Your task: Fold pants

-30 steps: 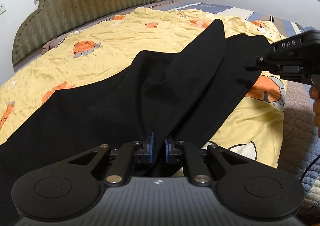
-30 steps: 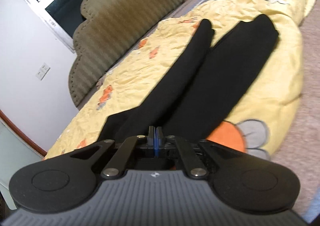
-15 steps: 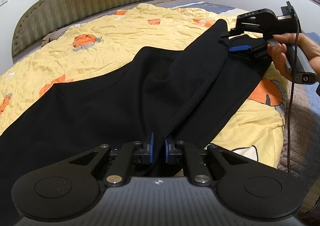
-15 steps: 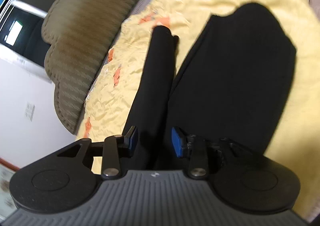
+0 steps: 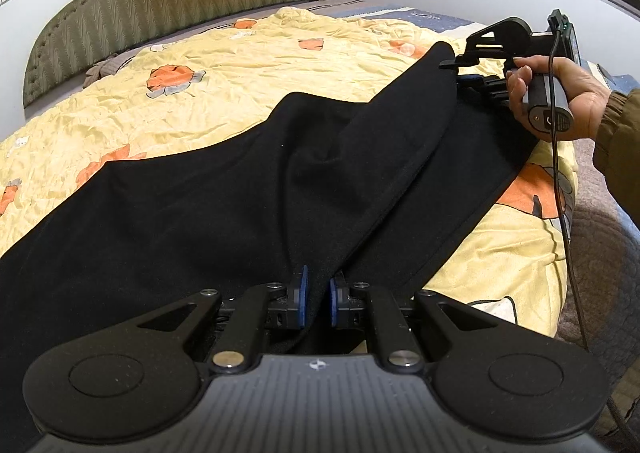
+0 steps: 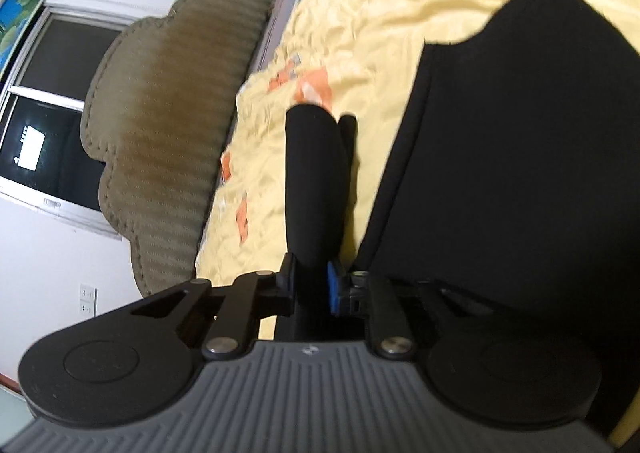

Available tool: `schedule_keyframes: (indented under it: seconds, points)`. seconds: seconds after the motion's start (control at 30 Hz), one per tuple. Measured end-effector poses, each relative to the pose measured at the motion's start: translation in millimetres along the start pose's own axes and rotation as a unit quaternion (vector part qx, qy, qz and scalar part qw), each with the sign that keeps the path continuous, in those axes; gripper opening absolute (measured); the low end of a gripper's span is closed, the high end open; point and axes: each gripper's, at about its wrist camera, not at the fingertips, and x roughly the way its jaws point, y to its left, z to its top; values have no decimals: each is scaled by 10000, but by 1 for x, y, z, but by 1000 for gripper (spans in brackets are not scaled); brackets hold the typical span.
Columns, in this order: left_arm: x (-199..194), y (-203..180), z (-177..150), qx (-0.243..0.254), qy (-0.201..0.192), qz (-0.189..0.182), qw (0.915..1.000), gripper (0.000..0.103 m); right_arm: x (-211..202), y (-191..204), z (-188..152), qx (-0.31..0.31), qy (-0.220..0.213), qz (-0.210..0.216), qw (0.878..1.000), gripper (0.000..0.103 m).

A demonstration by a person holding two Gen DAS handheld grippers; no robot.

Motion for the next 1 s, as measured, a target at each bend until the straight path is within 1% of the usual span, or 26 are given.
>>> schedule_keyframes:
  seconds: [0.03, 0.07, 0.1, 0.13, 0.17, 0.27, 0.4, 0.47, 0.5, 0.53, 0.6, 0.63, 0.67, 0.7, 0.73, 0.77, 0.83, 0.9, 0.97, 1.0]
  points:
    - [0, 0, 0, -14, -3, -2, 10000, 11, 0, -1, 1, 50, -109, -74, 9999, 17]
    - [-1, 1, 0, -23, -8, -7, 10000, 11, -1, -2, 4, 86, -163, -54, 9998, 17]
    - [-1, 1, 0, -33, -11, -17, 10000, 11, -1, -3, 6, 106, -168, 38, 9998, 15]
    - [-2, 2, 0, -48, -12, -32, 10000, 11, -3, -2, 7, 26, -184, 35, 9998, 6]
    - [-2, 3, 0, -64, -17, -47, 10000, 11, -6, 1, 9, -126, -204, 11, 9997, 6]
    - [-4, 5, -1, -110, -23, -113, 9999, 11, -33, 16, 7, -615, -507, -13, 9968, 6]
    - [-9, 11, -4, -173, -38, -279, 9995, 11, -85, 32, 0, -1380, -907, -73, 9862, 6]
    - [-9, 13, -6, -223, -27, -338, 9992, 11, -111, 31, -2, -1575, -1065, -164, 9816, 6]
    - [-8, 14, -7, -250, -13, -355, 9991, 11, -121, 27, -4, -1639, -1095, -259, 9800, 6]
    - [-8, 14, -7, -267, -5, -360, 9990, 11, -126, 21, -4, -1667, -1035, -446, 9796, 6]
    - [-8, 12, -7, -219, -6, -323, 9992, 11, -126, 2, -2, -1576, -808, -772, 9812, 6]
    - [-9, 10, -8, -170, -11, -299, 9994, 11, -124, -10, 0, -1412, -655, -929, 9834, 8]
    - [-10, 9, -8, -123, -12, -272, 9996, 11, -123, -21, 2, -1182, -584, -981, 9864, 11]
    - [-10, 8, -8, -101, -16, -255, 9996, 11, -124, -33, 4, -860, -526, -898, 9908, 11]
    - [-10, 7, -8, -81, -12, -243, 9997, 11, -126, -41, 5, -623, -542, -763, 9937, 11]
    - [-9, 7, -8, -66, -1, -236, 9997, 11, -128, -45, 5, -546, -547, -710, 9945, 14]
    - [-10, 6, -6, -41, 10, -234, 9997, 11, -124, -41, 8, -591, -562, -676, 9944, 17]
    - [-13, 5, -6, 17, 3, -251, 9997, 11, -123, -38, 12, -607, -642, -788, 9930, 17]
    - [-16, 4, -7, 98, 42, -293, 9995, 11, -129, -38, 14, -681, -908, -959, 9889, 26]
    - [-17, 4, -7, 129, 67, -319, 9994, 11, -133, -37, 15, -743, -1062, -1032, 9862, 27]
